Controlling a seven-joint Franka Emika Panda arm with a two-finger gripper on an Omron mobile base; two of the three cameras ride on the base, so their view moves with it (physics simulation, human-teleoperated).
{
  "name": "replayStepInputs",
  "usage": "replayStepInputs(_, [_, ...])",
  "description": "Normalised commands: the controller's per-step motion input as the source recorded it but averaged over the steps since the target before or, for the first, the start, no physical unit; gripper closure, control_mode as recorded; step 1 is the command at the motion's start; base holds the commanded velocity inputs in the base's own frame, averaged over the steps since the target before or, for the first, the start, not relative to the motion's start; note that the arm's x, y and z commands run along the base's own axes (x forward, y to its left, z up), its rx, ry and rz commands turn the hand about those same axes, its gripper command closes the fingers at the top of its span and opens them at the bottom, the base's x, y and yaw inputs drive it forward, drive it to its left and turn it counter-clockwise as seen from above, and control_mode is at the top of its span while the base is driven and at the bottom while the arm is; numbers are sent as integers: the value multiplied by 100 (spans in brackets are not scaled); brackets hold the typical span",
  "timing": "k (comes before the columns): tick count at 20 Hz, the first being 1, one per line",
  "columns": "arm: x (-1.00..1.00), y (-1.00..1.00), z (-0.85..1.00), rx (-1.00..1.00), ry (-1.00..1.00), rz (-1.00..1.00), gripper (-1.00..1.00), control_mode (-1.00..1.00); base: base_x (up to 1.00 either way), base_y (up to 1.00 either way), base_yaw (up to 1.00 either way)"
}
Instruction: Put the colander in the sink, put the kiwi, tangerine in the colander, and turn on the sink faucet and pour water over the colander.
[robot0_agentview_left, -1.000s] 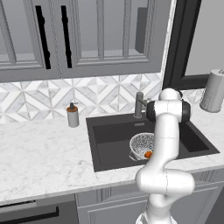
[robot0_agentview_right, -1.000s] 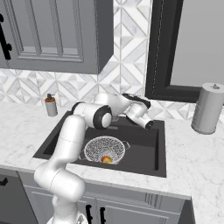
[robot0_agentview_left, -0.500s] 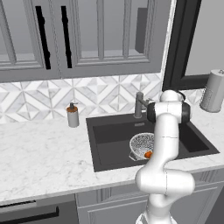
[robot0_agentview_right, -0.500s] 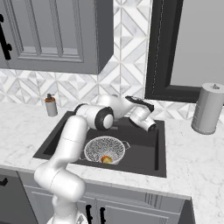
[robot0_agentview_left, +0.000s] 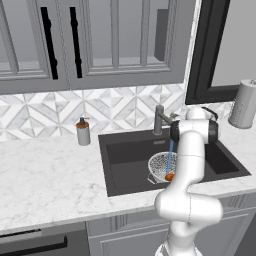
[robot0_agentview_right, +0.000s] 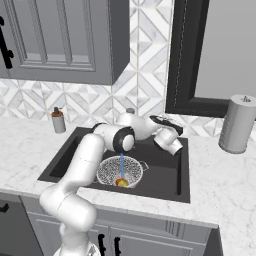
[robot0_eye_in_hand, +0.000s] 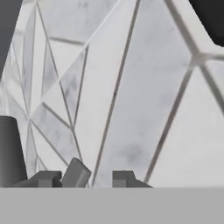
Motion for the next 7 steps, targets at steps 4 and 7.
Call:
replayStepInputs(4, [-14,-35,-22,-10,0,-11,100,-100,0,0,0])
replayStepInputs(7, [-31,-3,-2,-29,0,-31,100,-100,0,0,0])
